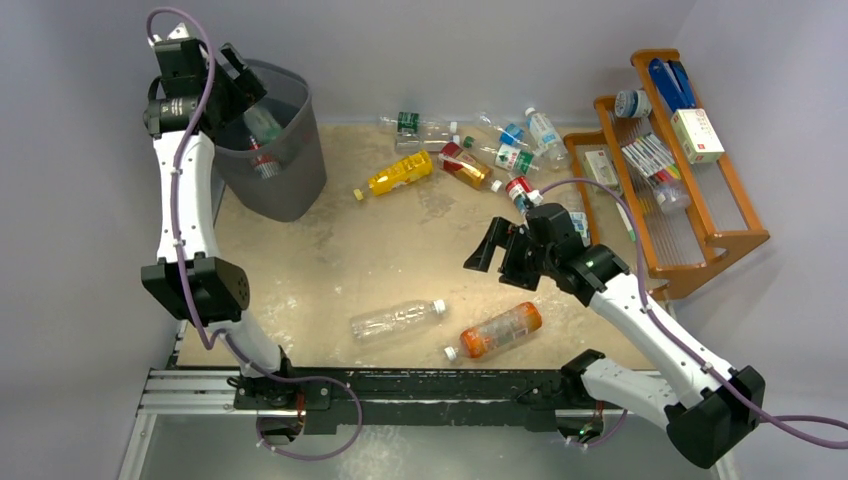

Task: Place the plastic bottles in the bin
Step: Place the plastic bottle in the trash bin, then pick up the plastic bottle at the center of the board.

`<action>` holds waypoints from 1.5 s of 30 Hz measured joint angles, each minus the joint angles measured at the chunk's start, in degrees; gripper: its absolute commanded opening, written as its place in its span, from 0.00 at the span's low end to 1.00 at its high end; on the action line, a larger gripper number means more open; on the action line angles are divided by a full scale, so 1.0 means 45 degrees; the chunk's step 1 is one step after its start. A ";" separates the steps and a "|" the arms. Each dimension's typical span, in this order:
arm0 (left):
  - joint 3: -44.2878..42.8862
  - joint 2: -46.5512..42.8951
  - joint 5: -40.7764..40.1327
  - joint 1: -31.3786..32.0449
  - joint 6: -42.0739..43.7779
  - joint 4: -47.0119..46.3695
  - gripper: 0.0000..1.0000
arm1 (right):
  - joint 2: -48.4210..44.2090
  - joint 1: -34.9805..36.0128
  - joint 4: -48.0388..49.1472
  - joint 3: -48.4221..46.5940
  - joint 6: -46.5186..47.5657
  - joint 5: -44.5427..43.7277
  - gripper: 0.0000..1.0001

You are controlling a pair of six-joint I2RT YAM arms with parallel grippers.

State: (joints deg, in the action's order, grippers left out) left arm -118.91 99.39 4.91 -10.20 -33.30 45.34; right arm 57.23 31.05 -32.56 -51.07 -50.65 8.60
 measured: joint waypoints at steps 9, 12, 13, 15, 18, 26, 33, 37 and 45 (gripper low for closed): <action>0.0398 -0.0321 -0.0073 -0.0355 -0.0005 0.0515 0.88 | 0.0058 0.0000 -0.0408 -0.0083 -0.0787 -0.0359 1.00; 0.1073 -0.1316 0.0291 -0.0350 -0.0019 0.0491 0.88 | 0.0209 0.0000 -0.1394 -0.0306 -0.1365 -0.0801 1.00; 0.1311 -0.1734 0.0408 -0.0282 -0.0019 0.0481 0.88 | 0.0199 0.0000 -0.1637 -0.0321 -0.1481 -0.0923 1.00; 0.1613 -0.2540 0.0505 0.0078 -0.0010 0.0529 0.88 | 0.0068 0.0000 -0.2293 -0.0321 -0.1904 -0.1307 1.00; 0.1923 -0.3653 0.0423 0.1447 0.0039 0.0534 0.89 | -0.0787 0.0000 -0.3211 -0.0194 -0.2769 -0.1715 1.00; 0.5421 -0.6256 0.0423 0.4779 0.0262 0.0204 0.89 | -0.3536 0.0000 -0.6178 0.0102 -0.5756 -0.2356 1.00; 0.8553 -0.6645 -0.0121 0.7169 0.0301 -0.0112 0.89 | -0.1326 0.0000 -0.6115 0.1559 -0.6654 -0.2263 1.00; 0.9607 -0.6815 -0.0330 0.7757 0.0296 -0.0272 0.89 | -0.0928 0.0000 -0.5814 0.2307 -0.6912 -0.2273 1.00; 0.9894 -0.7422 -0.0670 0.8218 0.0311 -0.0685 0.89 | 0.0573 0.0000 -0.4775 0.2696 -0.7087 -0.2336 1.00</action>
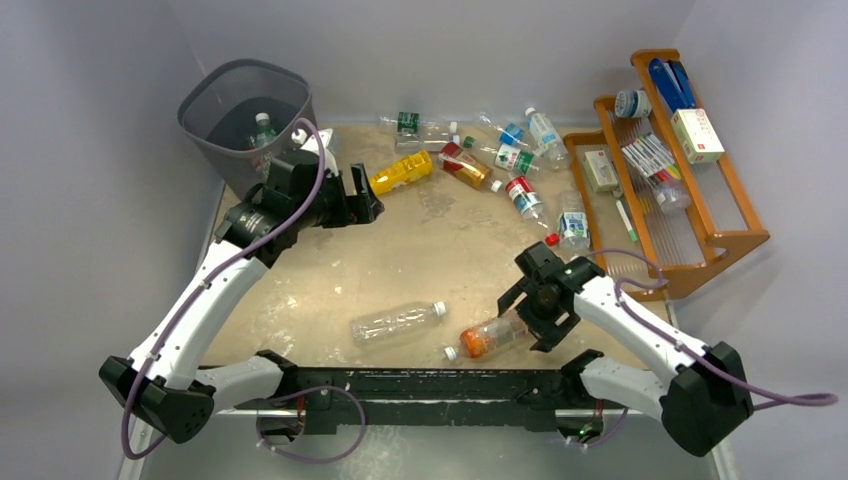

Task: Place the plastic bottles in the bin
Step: Pick up the plastic bottle at the center of the board.

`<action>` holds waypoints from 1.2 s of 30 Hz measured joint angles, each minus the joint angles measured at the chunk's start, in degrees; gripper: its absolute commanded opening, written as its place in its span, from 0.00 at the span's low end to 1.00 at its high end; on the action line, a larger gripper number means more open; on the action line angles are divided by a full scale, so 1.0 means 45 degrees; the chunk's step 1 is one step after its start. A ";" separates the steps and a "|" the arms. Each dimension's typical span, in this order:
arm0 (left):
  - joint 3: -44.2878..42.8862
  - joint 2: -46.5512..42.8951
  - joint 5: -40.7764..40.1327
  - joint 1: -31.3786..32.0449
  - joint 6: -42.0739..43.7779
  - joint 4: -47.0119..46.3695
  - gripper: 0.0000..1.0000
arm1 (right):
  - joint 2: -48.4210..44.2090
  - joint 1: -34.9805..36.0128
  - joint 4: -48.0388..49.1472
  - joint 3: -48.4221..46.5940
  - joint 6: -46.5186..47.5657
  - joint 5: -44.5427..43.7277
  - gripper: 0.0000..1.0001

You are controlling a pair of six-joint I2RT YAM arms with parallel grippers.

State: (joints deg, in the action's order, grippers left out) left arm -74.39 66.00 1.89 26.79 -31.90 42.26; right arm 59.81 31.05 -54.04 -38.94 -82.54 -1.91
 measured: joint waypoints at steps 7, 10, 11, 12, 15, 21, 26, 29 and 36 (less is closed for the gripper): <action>0.0287 -0.0233 -0.0131 0.0068 0.0005 -0.0214 0.89 | 0.1637 0.0000 0.0680 -0.0194 0.0000 -0.0248 0.98; 0.0325 -0.0272 -0.0136 0.0083 0.0005 -0.0223 0.89 | 0.2118 0.0000 0.0777 -0.0253 0.0005 -0.0408 0.90; 0.0325 -0.0291 -0.0136 0.0092 0.0005 -0.0223 0.88 | 0.2220 0.0000 0.0792 -0.0253 0.0019 -0.0457 0.85; 0.0325 -0.0321 -0.0136 0.0112 0.0005 -0.0223 0.88 | 0.2297 0.0000 0.0806 -0.0253 0.0053 -0.0481 0.80; 0.0330 -0.0471 -0.0131 0.0214 0.0005 -0.0204 0.88 | 0.2506 0.0000 0.0840 -0.0262 0.0146 -0.0646 0.60; 0.0359 -0.0879 -0.0126 0.0355 0.0005 -0.0141 0.88 | 0.2662 0.0000 0.0758 -0.0432 0.0253 -0.0923 0.39; 0.0602 -0.1103 0.0049 0.0466 -0.0005 -0.0204 0.88 | 0.2399 0.0000 0.0355 -0.1078 0.0311 -0.1365 0.33; 0.0826 -0.1190 0.0457 0.0612 -0.0015 -0.0243 0.88 | 0.1885 0.0005 -0.0117 -0.1851 0.0369 -0.1753 0.32; 0.1452 -0.1802 0.1224 0.1039 -0.0136 -0.0486 0.88 | 0.0971 0.0000 -0.1209 -0.4745 0.0719 -0.2603 0.32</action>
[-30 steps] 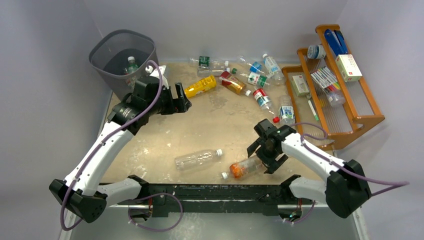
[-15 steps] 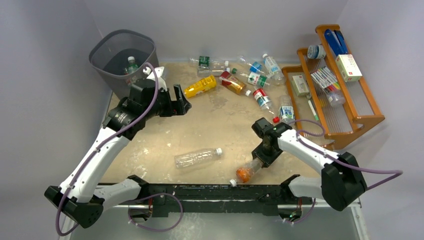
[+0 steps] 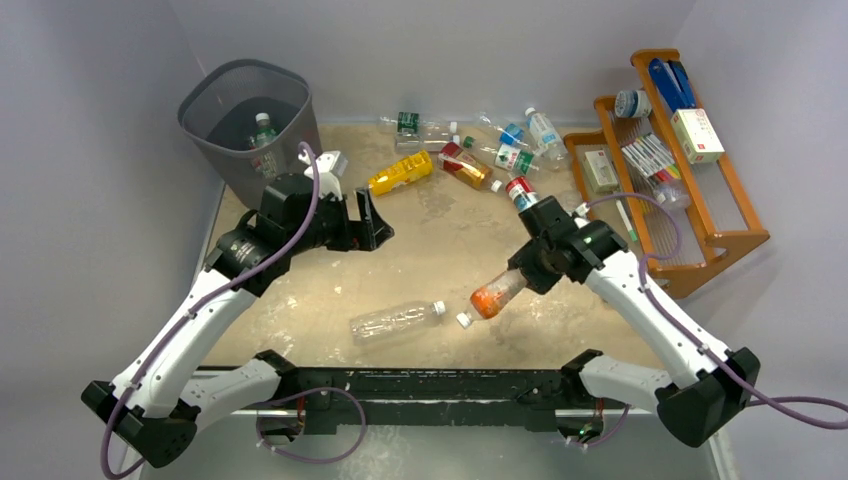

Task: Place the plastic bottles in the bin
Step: Pick up the plastic bottle at the center of the board.

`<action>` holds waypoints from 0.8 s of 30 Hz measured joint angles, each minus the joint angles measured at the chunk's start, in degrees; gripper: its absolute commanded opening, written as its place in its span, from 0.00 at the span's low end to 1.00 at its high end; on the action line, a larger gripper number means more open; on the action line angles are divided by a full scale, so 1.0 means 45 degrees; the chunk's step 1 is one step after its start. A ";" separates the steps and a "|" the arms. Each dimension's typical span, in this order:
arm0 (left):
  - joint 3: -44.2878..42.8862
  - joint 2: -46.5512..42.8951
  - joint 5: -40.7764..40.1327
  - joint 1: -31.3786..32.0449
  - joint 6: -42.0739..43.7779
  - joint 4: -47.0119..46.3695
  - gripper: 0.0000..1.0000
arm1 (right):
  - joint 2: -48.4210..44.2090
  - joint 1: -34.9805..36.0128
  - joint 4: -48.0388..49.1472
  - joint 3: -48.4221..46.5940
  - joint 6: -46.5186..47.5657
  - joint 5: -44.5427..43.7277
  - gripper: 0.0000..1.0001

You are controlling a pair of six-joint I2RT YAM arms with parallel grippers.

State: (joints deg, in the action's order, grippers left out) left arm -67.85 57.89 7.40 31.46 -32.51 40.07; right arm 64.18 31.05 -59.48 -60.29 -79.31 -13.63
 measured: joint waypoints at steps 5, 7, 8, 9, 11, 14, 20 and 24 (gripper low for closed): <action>0.0277 -0.0136 0.0073 0.0529 -0.0204 -0.0466 0.88 | 0.0282 0.0000 -0.0345 -0.1744 0.0631 -0.0180 0.32; 0.0413 -0.0126 0.0078 0.0743 -0.0277 -0.0665 0.88 | 0.0680 0.0000 -0.0335 -0.2322 0.0899 -0.0214 0.31; 0.0495 -0.0121 0.0083 0.0850 -0.0316 -0.0767 0.88 | 0.0952 0.0000 -0.0316 -0.2667 0.1059 -0.0214 0.30; 0.0578 -0.0107 0.0102 0.0952 -0.0359 -0.0879 0.88 | 0.1258 0.0000 -0.0282 -0.3007 0.1248 -0.0204 0.29; 0.0743 -0.0058 0.0136 0.1151 -0.0525 -0.1112 0.88 | 0.1841 0.0000 -0.0107 -0.3623 0.1632 -0.0155 0.28; 0.0855 0.0092 0.0223 0.1428 -0.0675 -0.1404 0.88 | 0.2603 0.0000 0.0087 -0.4430 0.2127 -0.0063 0.28; 0.0869 0.0520 0.0355 0.1967 -0.0865 -0.1953 0.89 | 0.3711 0.0199 0.0525 -0.5688 0.2914 0.0180 0.27; 0.0869 0.0962 0.0335 0.2506 -0.0865 -0.2288 0.89 | 0.4206 0.0695 0.0777 -0.6266 0.3332 0.0379 0.26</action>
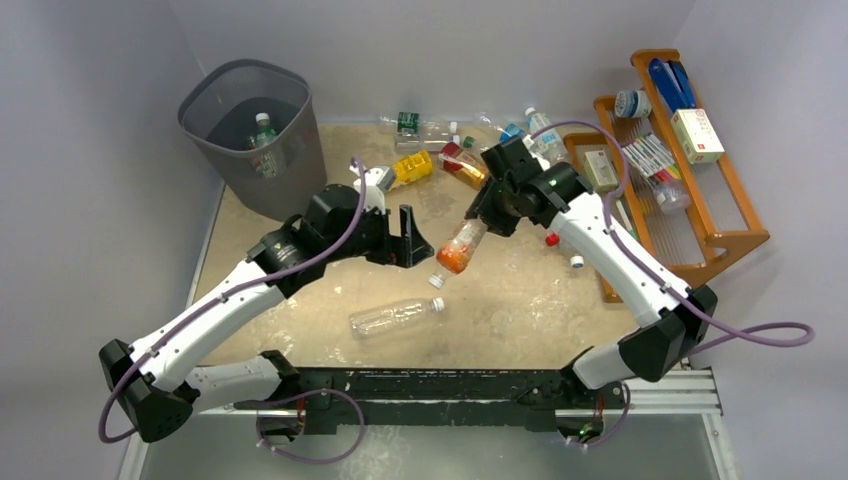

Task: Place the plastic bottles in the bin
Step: Pick up the plastic bottle at the center of the board.

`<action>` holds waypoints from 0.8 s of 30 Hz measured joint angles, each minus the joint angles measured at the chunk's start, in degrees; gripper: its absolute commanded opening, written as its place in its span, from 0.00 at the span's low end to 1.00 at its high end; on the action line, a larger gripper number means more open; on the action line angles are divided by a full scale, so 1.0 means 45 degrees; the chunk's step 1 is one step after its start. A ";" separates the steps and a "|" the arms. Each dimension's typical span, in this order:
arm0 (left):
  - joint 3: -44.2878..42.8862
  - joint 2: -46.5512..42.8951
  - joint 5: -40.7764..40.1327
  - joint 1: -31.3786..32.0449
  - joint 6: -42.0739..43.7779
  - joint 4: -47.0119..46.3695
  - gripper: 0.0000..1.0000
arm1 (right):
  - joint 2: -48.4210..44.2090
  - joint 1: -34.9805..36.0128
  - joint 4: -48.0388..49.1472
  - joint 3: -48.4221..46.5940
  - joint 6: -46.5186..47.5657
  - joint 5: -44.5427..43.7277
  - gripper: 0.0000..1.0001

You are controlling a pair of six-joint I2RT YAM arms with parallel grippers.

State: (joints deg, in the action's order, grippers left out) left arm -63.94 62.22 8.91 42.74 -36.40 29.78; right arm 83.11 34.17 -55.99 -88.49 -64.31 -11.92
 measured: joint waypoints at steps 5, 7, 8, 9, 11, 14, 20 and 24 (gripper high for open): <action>0.0024 0.0500 -0.0015 0.0452 0.0000 -0.0277 0.89 | 0.0733 0.0894 0.0243 -0.0831 0.0359 0.0223 0.27; 0.0024 0.0612 -0.0015 0.0525 0.0000 -0.0437 0.89 | 0.0971 0.1209 0.0335 -0.1088 0.0471 0.0253 0.27; 0.0024 0.0636 -0.0015 0.0534 0.0000 -0.0505 0.89 | 0.1059 0.1331 0.0350 -0.1205 0.0510 0.0257 0.27; 0.0029 0.0656 -0.0024 0.0539 0.0000 -0.0559 0.89 | 0.1156 0.1481 0.0384 -0.1350 0.0554 0.0267 0.27; 0.0034 0.0670 -0.0058 0.0559 0.0000 -0.0656 0.89 | 0.1302 0.1710 0.0466 -0.1622 0.0646 0.0272 0.26; 0.0083 0.0709 -0.0151 0.0670 0.0000 -0.0763 0.89 | 0.1331 0.1938 0.0525 -0.1846 0.0733 0.0325 0.27; 0.0282 0.0874 -0.0374 0.0903 0.0000 -0.0821 0.88 | 0.1316 0.2011 0.0627 -0.1914 0.0772 0.0544 0.27; 0.0418 0.0908 -0.0495 0.1049 -0.0005 -0.0869 0.74 | 0.1195 0.2011 0.0767 -0.1909 0.0777 0.0578 0.27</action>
State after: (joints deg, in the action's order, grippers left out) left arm -62.06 66.30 6.68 47.46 -36.42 25.87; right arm 88.49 43.22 -52.53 -97.08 -60.82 -9.32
